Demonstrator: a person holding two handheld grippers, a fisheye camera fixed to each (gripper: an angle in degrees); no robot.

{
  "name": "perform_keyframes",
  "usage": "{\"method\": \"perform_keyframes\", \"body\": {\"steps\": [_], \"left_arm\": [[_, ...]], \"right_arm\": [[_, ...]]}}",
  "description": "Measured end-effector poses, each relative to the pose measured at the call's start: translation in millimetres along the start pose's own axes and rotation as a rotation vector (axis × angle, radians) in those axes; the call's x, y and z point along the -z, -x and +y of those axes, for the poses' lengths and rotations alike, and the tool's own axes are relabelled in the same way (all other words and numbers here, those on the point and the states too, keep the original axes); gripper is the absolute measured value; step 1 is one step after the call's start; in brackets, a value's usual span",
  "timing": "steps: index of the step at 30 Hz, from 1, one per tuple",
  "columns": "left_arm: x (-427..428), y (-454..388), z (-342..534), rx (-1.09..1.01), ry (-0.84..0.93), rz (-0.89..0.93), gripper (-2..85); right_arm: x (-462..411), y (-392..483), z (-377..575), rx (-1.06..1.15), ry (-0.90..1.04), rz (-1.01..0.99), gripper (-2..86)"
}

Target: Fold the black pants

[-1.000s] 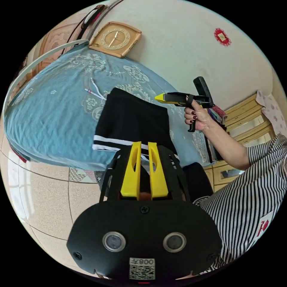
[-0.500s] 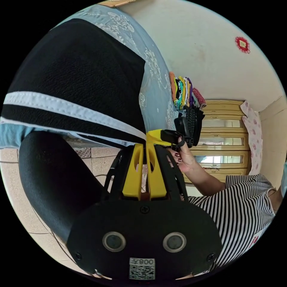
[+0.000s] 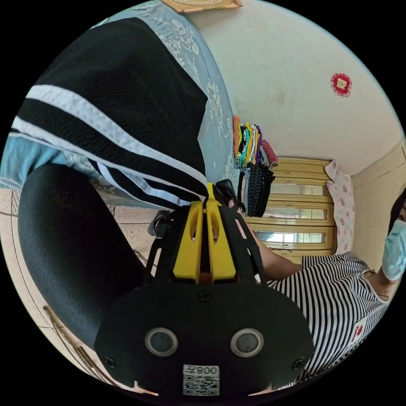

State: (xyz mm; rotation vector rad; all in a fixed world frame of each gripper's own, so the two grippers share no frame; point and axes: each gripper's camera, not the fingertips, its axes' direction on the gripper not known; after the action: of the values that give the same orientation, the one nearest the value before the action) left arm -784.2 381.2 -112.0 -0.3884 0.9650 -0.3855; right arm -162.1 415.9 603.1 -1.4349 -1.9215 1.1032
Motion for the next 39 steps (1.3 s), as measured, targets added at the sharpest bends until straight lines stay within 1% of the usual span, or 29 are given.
{"method": "perform_keyframes", "body": {"steps": [2, 3, 4, 7, 9, 11, 12, 17, 20, 23, 26, 29, 32, 39], "left_arm": [[14, 2, 3, -0.015, -0.018, 0.007, 3.6], [20, 3, 5, -0.017, -0.037, 0.005, 4.1], [32, 7, 9, -0.013, -0.078, -0.002, 5.1], [66, 26, 20, 0.056, -0.206, 0.000, 8.4], [84, 43, 26, 0.118, -0.293, 0.050, 10.2], [97, 61, 31, 0.170, -0.391, 0.162, 12.3], [98, 64, 31, 0.180, -0.408, 0.183, 12.6], [95, 90, 34, 0.284, -0.582, 0.421, 14.7], [92, 101, 36, 0.340, -0.686, 0.508, 15.4], [92, 106, 35, 0.371, -0.768, 0.547, 16.0], [93, 107, 32, 0.394, -0.814, 0.537, 16.0], [89, 109, 23, 0.425, -0.820, 0.541, 15.3], [81, 99, 9, 0.417, -0.772, 0.499, 13.9], [50, 69, -12, 0.415, -0.755, 0.518, 12.3]], "right_arm": [[11, -4, 5, -0.001, -0.009, -0.043, 5.2], [18, -4, 9, 0.004, -0.018, -0.023, 4.2], [26, -1, 12, 0.013, -0.012, 0.010, 3.7], [44, 10, 19, 0.045, -0.014, 0.023, 2.8], [53, 20, 23, 0.075, -0.016, 0.015, 2.5], [60, 33, 26, 0.109, -0.015, 0.001, 2.4], [64, 42, 28, 0.128, -0.013, 0.003, 2.3], [76, 73, 31, 0.213, 0.002, 0.015, 2.1], [84, 84, 35, 0.240, 0.013, 0.018, 2.0], [93, 88, 43, 0.255, 0.021, 0.035, 1.9], [104, 87, 55, 0.259, 0.026, 0.043, 1.9], [118, 80, 69, 0.245, 0.018, 0.043, 1.9], [134, 72, 85, 0.226, 0.003, 0.032, 1.9], [166, 62, 123, 0.225, -0.006, 0.031, 1.9]]}}
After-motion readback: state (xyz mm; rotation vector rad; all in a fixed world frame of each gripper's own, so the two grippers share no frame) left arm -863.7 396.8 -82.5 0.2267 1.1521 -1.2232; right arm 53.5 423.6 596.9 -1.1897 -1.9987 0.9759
